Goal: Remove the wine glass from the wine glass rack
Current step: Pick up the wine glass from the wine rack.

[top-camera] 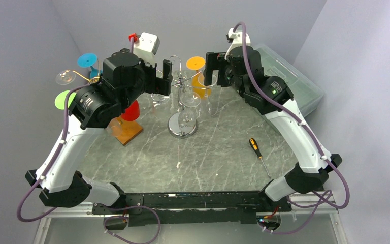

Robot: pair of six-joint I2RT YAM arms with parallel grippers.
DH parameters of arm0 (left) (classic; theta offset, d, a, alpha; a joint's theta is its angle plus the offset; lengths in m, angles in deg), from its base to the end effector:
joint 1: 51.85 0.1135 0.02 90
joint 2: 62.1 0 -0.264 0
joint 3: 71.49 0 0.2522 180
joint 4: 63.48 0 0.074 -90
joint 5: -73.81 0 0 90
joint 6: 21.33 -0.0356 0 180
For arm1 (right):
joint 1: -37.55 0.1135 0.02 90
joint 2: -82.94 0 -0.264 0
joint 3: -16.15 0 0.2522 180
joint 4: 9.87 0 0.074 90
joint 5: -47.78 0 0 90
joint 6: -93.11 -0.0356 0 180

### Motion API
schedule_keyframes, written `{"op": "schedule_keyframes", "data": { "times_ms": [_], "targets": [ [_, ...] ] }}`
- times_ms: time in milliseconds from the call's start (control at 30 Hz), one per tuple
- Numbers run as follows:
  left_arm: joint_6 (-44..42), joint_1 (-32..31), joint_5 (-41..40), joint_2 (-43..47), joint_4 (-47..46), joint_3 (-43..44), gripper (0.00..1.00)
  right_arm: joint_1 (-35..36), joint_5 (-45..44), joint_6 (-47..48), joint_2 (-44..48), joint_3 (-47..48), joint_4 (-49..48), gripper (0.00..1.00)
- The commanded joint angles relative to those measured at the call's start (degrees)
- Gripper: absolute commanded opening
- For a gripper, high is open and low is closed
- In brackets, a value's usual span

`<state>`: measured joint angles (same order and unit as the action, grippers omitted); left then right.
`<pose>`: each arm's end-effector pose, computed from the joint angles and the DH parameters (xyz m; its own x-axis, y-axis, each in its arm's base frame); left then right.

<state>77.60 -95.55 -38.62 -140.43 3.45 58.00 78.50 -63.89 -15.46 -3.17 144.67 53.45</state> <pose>0.1740 -0.1475 0.5394 -0.2520 0.0424 -0.9668 0.3381 0.9399 -0.0469 0.2264 0.1790 0.5088 -0.3665 0.0738 -0.9275 -0.2446 0.9542 0.1726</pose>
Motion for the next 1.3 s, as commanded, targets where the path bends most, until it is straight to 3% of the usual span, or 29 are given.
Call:
{"op": "schedule_keyframes", "data": {
  "times_ms": [0,333,667,1033,1267],
  "targets": [
    [1.33,-0.04,0.95,2.66,-1.26,-0.98,0.99,-0.08,2.35,0.53,-1.94,1.54,-0.05,1.0],
    [1.69,-0.03,0.34,3.76,-1.74,-2.49,1.0,-0.08,3.66,3.05,-10.09,8.19,5.49,1.0],
    [1.83,-0.04,-0.18,3.82,-1.84,-2.6,0.99,-0.17,2.29,3.41,-10.93,6.95,5.52,0.98],
    [2.15,-0.04,-0.26,3.21,-2.37,-2.74,0.99,-0.69,3.03,3.36,-10.99,6.6,4.56,0.74],
    [1.91,0.0,-0.63,3.0,-2.67,-2.88,0.99,-0.78,2.11,3.06,-10.87,7.85,5.43,0.53]
  ]
}}
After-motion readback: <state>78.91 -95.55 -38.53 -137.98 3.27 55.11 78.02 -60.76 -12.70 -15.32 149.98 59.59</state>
